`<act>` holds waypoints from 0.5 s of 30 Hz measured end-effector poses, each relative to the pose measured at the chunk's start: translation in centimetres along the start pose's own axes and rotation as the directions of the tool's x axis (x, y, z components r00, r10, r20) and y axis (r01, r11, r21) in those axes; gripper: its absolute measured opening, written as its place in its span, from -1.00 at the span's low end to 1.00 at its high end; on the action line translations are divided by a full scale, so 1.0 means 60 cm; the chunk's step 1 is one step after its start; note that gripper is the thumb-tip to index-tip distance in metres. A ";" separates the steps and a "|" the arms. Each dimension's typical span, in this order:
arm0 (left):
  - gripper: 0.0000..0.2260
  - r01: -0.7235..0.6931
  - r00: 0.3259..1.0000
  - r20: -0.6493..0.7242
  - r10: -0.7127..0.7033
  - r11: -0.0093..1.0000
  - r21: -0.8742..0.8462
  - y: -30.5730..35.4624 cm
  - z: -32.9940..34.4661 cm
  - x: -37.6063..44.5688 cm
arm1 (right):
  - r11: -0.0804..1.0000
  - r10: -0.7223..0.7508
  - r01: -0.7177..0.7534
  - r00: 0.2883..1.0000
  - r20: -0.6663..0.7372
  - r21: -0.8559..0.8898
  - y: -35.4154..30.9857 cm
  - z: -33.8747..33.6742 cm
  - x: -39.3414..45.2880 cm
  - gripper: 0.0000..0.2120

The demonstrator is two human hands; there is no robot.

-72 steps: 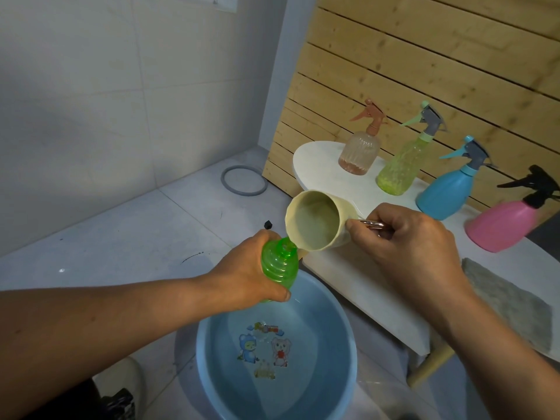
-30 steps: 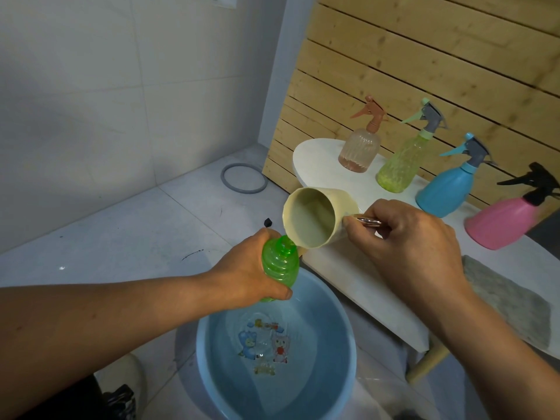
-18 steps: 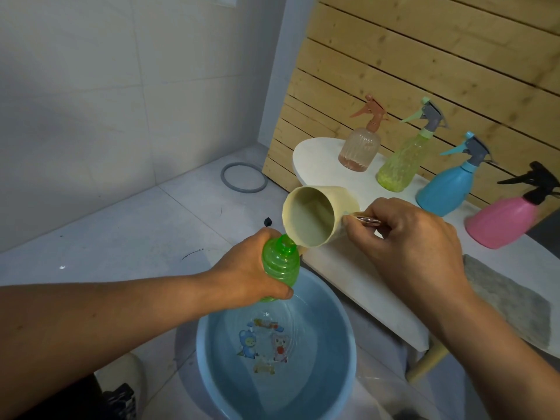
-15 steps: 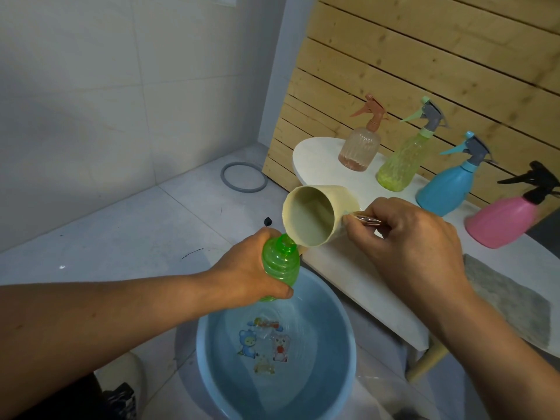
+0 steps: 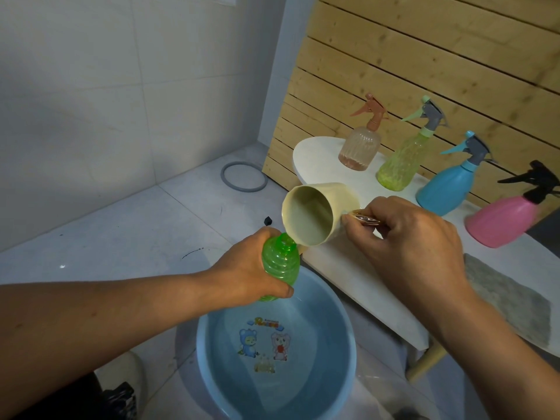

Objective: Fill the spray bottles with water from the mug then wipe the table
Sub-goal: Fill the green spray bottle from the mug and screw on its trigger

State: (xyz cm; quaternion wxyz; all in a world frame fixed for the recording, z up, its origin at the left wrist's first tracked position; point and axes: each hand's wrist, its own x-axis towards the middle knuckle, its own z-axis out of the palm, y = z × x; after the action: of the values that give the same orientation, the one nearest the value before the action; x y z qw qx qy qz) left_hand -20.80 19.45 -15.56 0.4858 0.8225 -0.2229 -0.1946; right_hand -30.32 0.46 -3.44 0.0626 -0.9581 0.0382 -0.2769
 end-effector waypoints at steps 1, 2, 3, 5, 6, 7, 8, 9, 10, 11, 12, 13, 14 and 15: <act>-0.22 -0.001 1.000 0.000 0.001 1.000 0.001 0.000 0.000 0.000 | 1.000 -0.003 0.003 1.000 0.000 0.000 0.000 0.000 0.000 -0.68; -0.22 -0.002 1.000 0.000 0.002 1.000 0.001 0.000 0.000 0.000 | 1.000 -0.004 0.004 1.000 0.001 -0.003 0.000 0.000 0.000 -0.68; -0.22 -0.003 1.000 -0.001 0.003 1.000 0.000 0.000 0.000 -0.001 | 1.000 -0.006 0.006 1.000 0.001 -0.008 0.000 0.000 0.000 -0.69; -0.23 -0.003 1.000 -0.001 0.003 1.000 -0.001 0.000 0.000 -0.001 | 1.000 -0.009 0.009 1.000 0.000 -0.013 -0.002 0.000 -0.001 -0.68; -0.23 -0.002 1.000 -0.001 0.002 1.000 -0.001 0.000 0.000 -0.001 | 1.000 -0.010 0.010 1.000 -0.001 -0.015 -0.002 0.000 -0.001 -0.69; -0.23 -0.002 1.000 0.000 0.002 1.000 -0.003 0.000 0.000 -0.001 | 1.000 -0.012 0.012 1.000 -0.002 -0.017 -0.003 -0.001 -0.001 -0.69; -0.24 -0.001 1.000 -0.001 0.001 1.000 -0.004 0.000 0.000 -0.001 | 1.000 -0.014 0.014 1.000 -0.001 -0.020 -0.003 -0.001 -0.001 -0.69; -0.24 0.001 1.000 -0.001 -0.001 1.000 -0.007 -0.001 0.000 -0.001 | 1.000 -0.014 0.015 1.000 0.003 -0.025 -0.002 -0.001 -0.001 -0.68; -0.23 0.002 1.000 -0.002 -0.002 1.000 -0.008 -0.001 0.000 -0.001 | 0.999 -0.015 0.016 1.000 0.006 -0.032 -0.002 0.000 -0.001 -0.68; -0.23 0.002 1.000 -0.002 -0.002 1.000 -0.010 -0.001 0.000 -0.001 | 0.999 -0.019 0.019 1.000 0.005 -0.036 -0.001 0.000 -0.001 -0.68; -0.23 0.002 1.000 -0.002 -0.002 1.000 -0.010 0.000 0.000 -0.002 | 0.999 -0.024 0.024 1.000 -0.001 -0.039 -0.001 0.000 -0.001 -0.68; -0.23 0.002 1.000 -0.002 -0.002 1.000 -0.011 0.000 0.000 -0.002 | 0.999 -0.029 0.028 1.000 -0.006 -0.041 -0.002 0.000 -0.001 -0.68; -0.24 0.002 1.000 -0.002 -0.002 1.000 -0.010 0.000 -0.001 -0.002 | 0.998 -0.033 0.033 0.999 -0.010 -0.044 -0.004 -0.001 -0.001 -0.68; -0.24 0.001 1.000 -0.001 -0.001 1.000 -0.010 0.001 -0.001 -0.003 | 0.998 -0.039 0.038 0.999 -0.012 -0.048 -0.004 -0.001 -0.001 -0.68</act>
State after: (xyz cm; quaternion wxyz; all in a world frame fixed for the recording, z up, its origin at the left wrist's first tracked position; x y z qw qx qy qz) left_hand -20.92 19.54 -15.50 0.4899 0.8202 -0.2215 -0.1955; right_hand -30.42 0.73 -3.40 0.0339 -0.9580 0.0269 -0.2835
